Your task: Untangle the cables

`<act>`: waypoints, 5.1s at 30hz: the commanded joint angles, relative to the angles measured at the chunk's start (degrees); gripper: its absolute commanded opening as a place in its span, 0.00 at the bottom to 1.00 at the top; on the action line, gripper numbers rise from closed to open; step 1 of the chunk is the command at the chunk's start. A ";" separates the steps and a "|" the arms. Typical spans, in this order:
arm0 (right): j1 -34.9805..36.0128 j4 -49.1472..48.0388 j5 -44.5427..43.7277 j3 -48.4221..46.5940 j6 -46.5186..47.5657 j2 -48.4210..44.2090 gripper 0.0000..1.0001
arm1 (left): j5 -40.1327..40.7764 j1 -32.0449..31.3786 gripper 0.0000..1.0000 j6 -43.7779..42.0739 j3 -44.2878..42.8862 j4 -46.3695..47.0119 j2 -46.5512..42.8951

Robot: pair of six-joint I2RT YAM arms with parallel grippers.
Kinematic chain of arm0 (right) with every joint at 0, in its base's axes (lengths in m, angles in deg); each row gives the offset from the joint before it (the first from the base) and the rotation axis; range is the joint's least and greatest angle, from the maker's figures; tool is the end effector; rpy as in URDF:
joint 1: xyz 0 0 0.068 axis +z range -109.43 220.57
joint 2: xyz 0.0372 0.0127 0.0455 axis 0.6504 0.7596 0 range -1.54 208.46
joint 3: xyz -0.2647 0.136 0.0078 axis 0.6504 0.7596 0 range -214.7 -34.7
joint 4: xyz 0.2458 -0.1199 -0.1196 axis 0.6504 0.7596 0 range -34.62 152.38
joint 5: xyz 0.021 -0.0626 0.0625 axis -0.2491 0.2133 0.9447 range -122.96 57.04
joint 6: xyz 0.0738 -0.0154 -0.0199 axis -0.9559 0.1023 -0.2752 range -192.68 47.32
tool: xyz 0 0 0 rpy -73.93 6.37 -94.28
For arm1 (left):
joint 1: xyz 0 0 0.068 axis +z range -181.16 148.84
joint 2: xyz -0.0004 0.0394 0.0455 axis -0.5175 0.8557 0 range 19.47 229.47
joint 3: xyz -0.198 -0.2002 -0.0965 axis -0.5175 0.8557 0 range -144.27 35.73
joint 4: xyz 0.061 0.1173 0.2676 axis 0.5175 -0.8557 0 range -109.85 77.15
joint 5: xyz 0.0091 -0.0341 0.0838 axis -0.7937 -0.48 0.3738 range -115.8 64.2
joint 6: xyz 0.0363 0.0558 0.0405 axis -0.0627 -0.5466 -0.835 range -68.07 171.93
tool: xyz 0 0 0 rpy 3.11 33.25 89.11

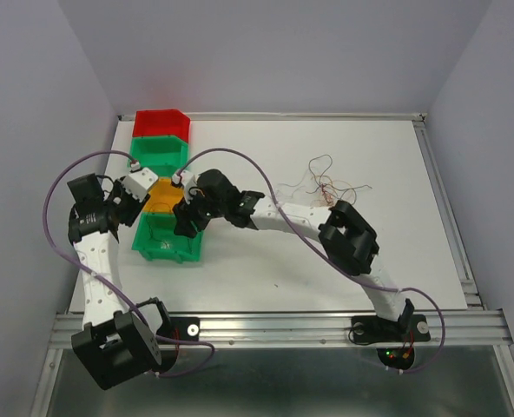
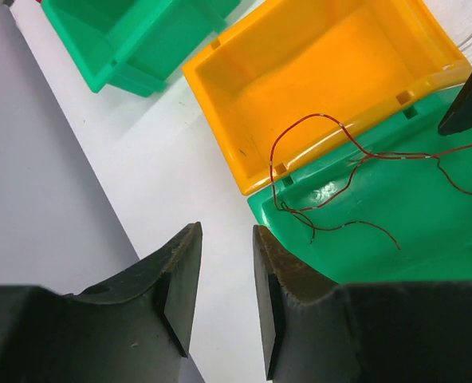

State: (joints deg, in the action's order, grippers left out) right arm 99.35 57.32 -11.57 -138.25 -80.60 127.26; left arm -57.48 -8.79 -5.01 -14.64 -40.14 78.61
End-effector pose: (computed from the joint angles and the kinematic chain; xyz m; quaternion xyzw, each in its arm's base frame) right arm 0.2930 0.5301 0.2101 -0.4475 0.7159 0.4138 0.3407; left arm 0.2604 0.0693 0.3012 0.3729 0.7819 0.0912 0.4911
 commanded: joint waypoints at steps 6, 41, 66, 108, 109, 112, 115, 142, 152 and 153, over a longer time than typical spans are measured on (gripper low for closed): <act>0.10 -3.16 -3.80 8.78 0.01 -11.61 0.72 | -4.53 0.31 0.45 0.08 -1.84 -3.65 -2.97; -15.10 -20.12 -53.47 61.18 -22.31 -66.56 1.00 | 24.47 -48.12 0.76 30.75 -13.35 16.92 31.64; -15.63 -20.92 -51.88 61.97 -21.17 -68.67 1.00 | 17.27 -50.41 0.00 31.37 -13.88 14.98 32.11; -15.89 -22.15 -47.93 60.57 -20.03 -61.73 0.99 | 12.87 -23.16 0.00 33.48 -35.92 4.71 7.92; -15.89 -22.15 -47.84 60.57 -20.03 -61.73 0.99 | 12.87 -23.07 0.00 33.57 -36.81 4.53 8.10; -15.89 -22.15 -47.84 60.57 -19.94 -61.64 0.99 | 12.96 -23.07 0.00 34.01 -39.89 3.56 9.50; -15.89 -22.15 -47.93 60.57 -19.94 -61.73 0.99 | 13.05 -22.81 0.00 34.53 -41.82 3.21 10.47; -15.81 -22.59 -46.61 60.66 -19.94 -61.12 0.99 | 13.32 -17.27 0.00 22.77 -18.90 9.89 16.89; -15.81 -22.76 -46.35 60.66 -19.76 -60.85 0.99 | 10.77 -17.27 0.00 8.62 -12.56 4.80 19.53; -15.89 -22.76 -46.35 60.66 -19.76 -60.85 0.99 | 10.15 -17.27 0.00 6.78 -11.69 3.83 19.27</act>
State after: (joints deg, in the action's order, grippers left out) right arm 83.75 38.11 -57.97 -77.03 -100.97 66.41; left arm -44.89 -26.19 9.28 -27.89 -34.22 99.59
